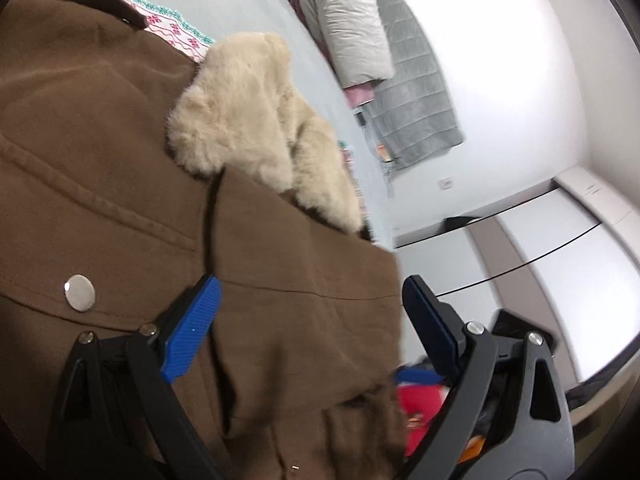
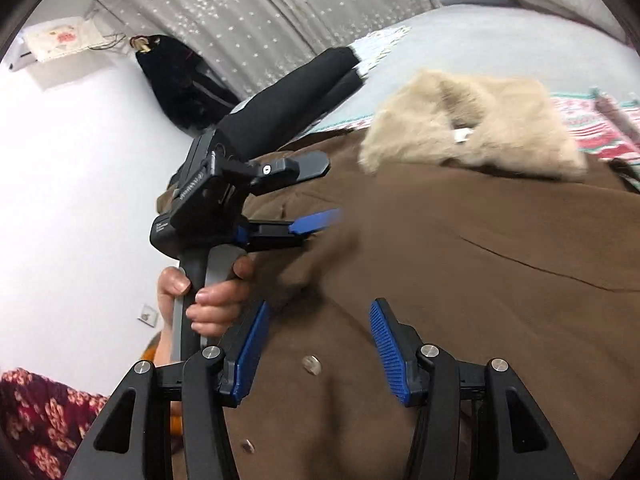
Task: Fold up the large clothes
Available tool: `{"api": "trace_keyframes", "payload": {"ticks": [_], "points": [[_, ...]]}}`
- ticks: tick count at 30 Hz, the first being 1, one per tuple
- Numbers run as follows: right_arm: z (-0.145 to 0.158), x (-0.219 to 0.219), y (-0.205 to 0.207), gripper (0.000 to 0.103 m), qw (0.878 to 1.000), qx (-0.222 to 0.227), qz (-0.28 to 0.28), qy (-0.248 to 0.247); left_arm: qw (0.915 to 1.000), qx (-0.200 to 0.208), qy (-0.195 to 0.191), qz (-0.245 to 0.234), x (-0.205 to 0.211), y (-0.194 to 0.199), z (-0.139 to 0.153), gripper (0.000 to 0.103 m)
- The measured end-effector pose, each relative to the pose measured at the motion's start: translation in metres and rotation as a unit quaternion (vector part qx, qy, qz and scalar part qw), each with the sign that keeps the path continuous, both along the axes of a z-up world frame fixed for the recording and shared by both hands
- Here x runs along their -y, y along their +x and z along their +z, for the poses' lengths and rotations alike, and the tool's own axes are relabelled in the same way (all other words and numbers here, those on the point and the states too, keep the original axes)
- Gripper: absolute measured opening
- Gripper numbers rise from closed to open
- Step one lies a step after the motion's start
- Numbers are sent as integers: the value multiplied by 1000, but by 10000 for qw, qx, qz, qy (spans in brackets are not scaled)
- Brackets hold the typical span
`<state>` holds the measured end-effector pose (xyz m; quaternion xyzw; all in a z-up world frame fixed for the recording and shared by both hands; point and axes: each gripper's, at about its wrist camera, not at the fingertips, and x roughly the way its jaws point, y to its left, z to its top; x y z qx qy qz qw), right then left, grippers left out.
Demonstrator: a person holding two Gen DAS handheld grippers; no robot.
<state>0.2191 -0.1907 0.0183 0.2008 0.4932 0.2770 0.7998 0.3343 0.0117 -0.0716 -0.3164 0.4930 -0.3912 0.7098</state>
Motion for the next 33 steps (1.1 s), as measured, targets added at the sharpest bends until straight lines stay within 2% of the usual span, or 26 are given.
{"api": "trace_keyframes", "payload": {"ticks": [1, 2, 3, 4, 5, 6, 8, 9, 11, 13, 15, 19, 20, 22, 23, 24, 25, 26, 27, 29, 31, 32, 33], "points": [[4, 13, -6, 53, 9998, 11, -179, -133, 9997, 82, 216, 56, 3, -1, 1, 90], [7, 28, -10, 53, 9988, 22, -394, -288, 9985, 168, 516, 108, 5, -3, 0, 82], [10, 42, -14, 53, 9973, 26, -607, -423, 9963, 233, 809, 158, 9, -4, 0, 68], [13, 63, -20, 53, 9939, 16, -931, -585, 9920, 307, 1205, 199, 15, -5, -2, 61], [14, 81, -22, 54, 9899, -11, -1223, -717, 9876, 355, 1514, 215, 21, -5, -3, 49], [14, 106, -26, 54, 9816, -81, -1663, -934, 9819, 431, 1827, 240, 25, -6, -4, 39], [11, 148, -32, 54, 9599, -257, -2450, -1336, 9683, 728, 2375, 278, 36, -12, 0, 39], [7, 170, -34, 54, 9472, -365, -2829, -1465, 9645, 804, 2501, 280, 37, -14, 2, 39], [-8, 206, -36, 54, 9298, -612, -3354, -1385, 9577, 933, 2706, 285, 43, -18, 4, 37], [-24, 226, -30, 54, 9234, -839, -3571, -1133, 9564, 980, 2733, 307, 44, -19, 4, 30], [-43, 243, -24, 54, 9189, -1050, -3721, -782, 9536, 1075, 2786, 385, 44, -21, 8, 9], [-77, 258, -10, 54, 9106, -1246, -3922, 386, 9530, 1319, 2671, 559, 42, -28, 34, 8], [-84, 260, -6, 54, 9051, -1286, -4006, 609, 9504, 1375, 2724, 601, 42, -29, 40, 8], [-89, 264, -1, 54, 9008, -1335, -4076, 687, 9414, 1446, 2950, 761, 40, -32, 50, 8], [-90, 263, 1, 54, 9011, -1346, -4066, 670, 9333, 1430, 3204, 763, 42, -31, 50, 8], [-89, 260, 3, 47, 9031, -1330, -4039, 601, 9262, 1333, 3445, 748, 44, -29, 46, 9], [-89, 258, 6, 38, 9053, -1300, -4013, 504, 9251, 1166, 3571, 560, 48, -24, 35, 9], [-84, 252, 12, 24, 9120, -1246, -3903, 192, 9235, 1035, 3662, 474, 50, -21, 26, 10], [-79, 246, 19, 18, 9139, -1200, -3873, -170, 9239, 991, 3665, 475, 48, -21, 22, 11], [-64, 235, 30, 15, 9148, -999, -3853, -690, 9250, 1109, 3603, 468, 50, -23, 25, 12], [-49, 231, 38, 15, 9138, -611, -3852, -1135, 9185, 1327, 3693, 494, 52, -27, 29, 19], [-47, 228, 44, 16, 9084, -571, -3830, -1576, 9102, 1415, 3863, 481, 54, -29, 27, 35], [-52, 230, 47, 19, 9064, -734, -3813, -1666, 9011, 1454, 4059, 458, 55, -29, 26, 47]]}}
